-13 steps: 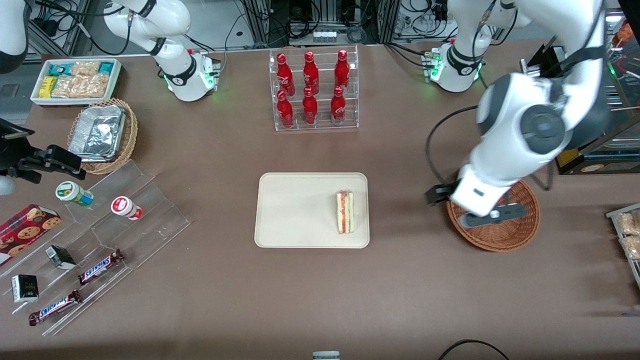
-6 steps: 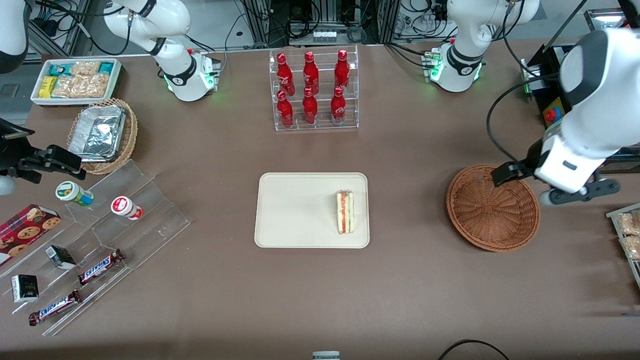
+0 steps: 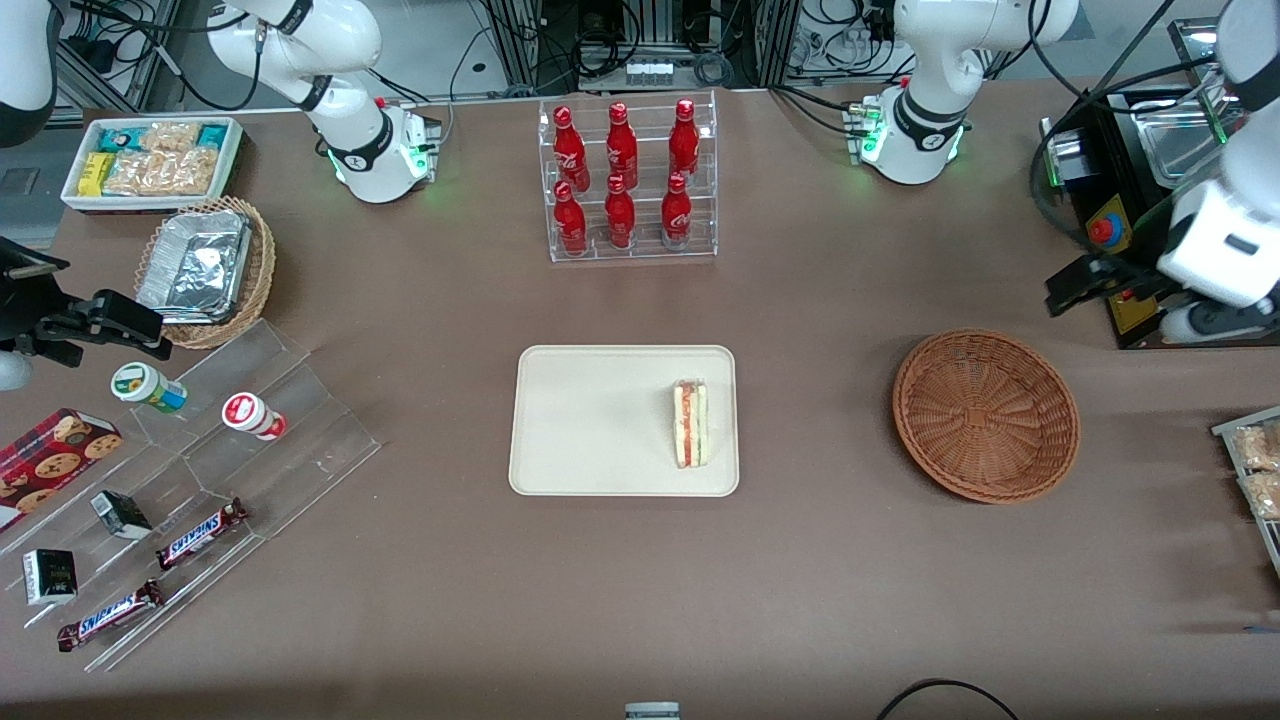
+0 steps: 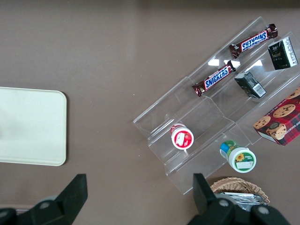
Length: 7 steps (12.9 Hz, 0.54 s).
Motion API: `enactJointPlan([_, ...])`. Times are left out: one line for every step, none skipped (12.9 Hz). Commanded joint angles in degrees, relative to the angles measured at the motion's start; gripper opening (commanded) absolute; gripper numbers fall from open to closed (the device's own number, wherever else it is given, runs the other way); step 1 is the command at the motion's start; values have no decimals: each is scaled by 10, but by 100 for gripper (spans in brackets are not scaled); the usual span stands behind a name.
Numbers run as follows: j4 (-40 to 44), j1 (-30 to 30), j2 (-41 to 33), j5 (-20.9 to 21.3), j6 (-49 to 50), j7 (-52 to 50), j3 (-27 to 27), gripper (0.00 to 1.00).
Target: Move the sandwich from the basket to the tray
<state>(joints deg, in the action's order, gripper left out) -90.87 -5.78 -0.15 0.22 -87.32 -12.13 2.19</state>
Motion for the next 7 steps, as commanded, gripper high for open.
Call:
enactJointPlan([27, 18, -7, 6, 41, 35, -9, 100])
enactJointPlan([32, 24, -7, 6, 42, 31, -11, 100])
enactJointPlan([32, 34, -8, 5, 42, 27, -16, 100])
enactJointPlan([30, 39, -8, 6, 39, 25, -27, 100])
enactJointPlan([26, 39, -6, 7, 35, 24, -29, 100])
enactJointPlan([24, 39, -6, 7, 34, 24, -29, 100])
enactJointPlan([23, 39, -6, 6, 34, 23, -29, 100])
